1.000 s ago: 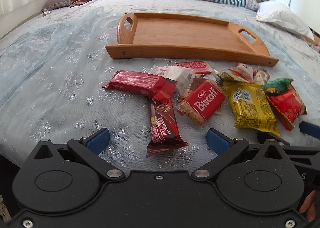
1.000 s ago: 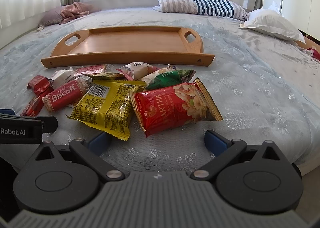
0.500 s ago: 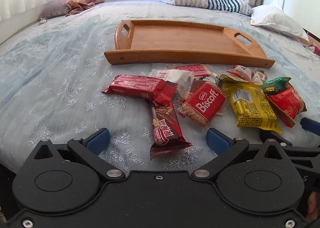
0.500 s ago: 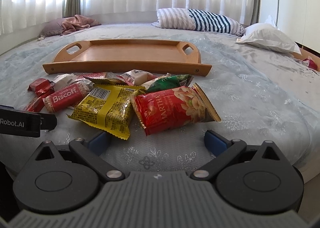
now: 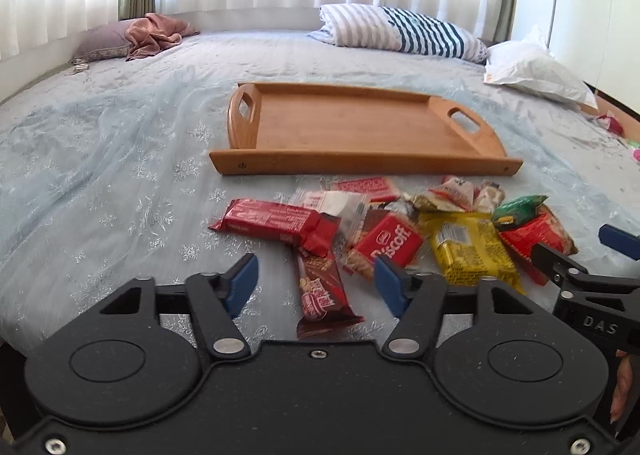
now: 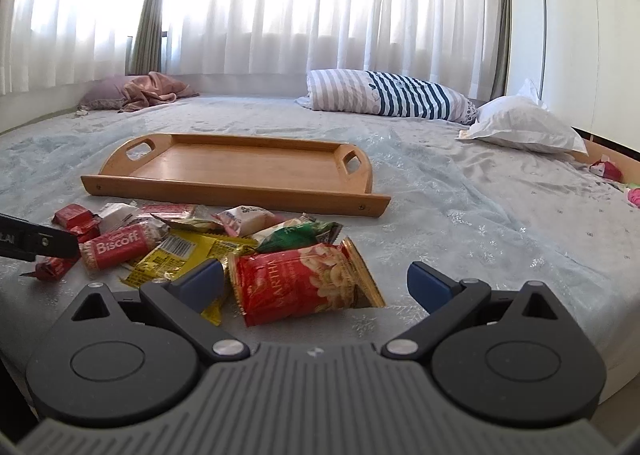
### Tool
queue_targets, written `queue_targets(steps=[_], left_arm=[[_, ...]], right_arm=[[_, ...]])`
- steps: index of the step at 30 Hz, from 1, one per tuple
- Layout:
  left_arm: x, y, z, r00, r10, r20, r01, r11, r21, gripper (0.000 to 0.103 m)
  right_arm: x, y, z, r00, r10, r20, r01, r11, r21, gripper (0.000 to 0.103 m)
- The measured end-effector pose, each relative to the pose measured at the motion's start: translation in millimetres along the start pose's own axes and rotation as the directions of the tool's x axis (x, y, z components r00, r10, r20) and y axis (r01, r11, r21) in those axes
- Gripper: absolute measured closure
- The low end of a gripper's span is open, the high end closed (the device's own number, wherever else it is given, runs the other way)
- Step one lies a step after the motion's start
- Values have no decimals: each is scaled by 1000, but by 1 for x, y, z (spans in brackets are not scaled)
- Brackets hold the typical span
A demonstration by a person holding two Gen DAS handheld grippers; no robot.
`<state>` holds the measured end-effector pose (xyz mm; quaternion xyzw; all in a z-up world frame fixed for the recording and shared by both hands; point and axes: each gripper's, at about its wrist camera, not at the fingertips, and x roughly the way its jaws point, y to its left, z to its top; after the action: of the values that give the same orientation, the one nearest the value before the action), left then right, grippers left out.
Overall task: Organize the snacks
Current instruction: 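Grasp the brown chocolate bar with the left tool while the right tool grasps the red nut bag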
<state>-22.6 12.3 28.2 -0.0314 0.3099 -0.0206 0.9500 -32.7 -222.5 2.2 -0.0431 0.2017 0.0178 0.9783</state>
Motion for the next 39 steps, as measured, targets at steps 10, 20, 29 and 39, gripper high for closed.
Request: queue_targets(steps=[10,20,29,39], left_arm=[[16,7,0,998,-22,-60,19,998,-64,63],[28,10,1,994,-45,-100,34,994,-107,73],[22,9,2,993,-72,-98,61,992,-112,79],[7,-3,6,991,-116,-71,110,990,-82,80]], right_arm=[[17,-7,0,997,54,-52,-53,998,15,0],[23,-8,2,992,103,-72,-98,993,66,0],[26,-4,3,986,120,-113,-112,991,72,10],[16,-4,4,988,115,-98,-108,991,78,27]])
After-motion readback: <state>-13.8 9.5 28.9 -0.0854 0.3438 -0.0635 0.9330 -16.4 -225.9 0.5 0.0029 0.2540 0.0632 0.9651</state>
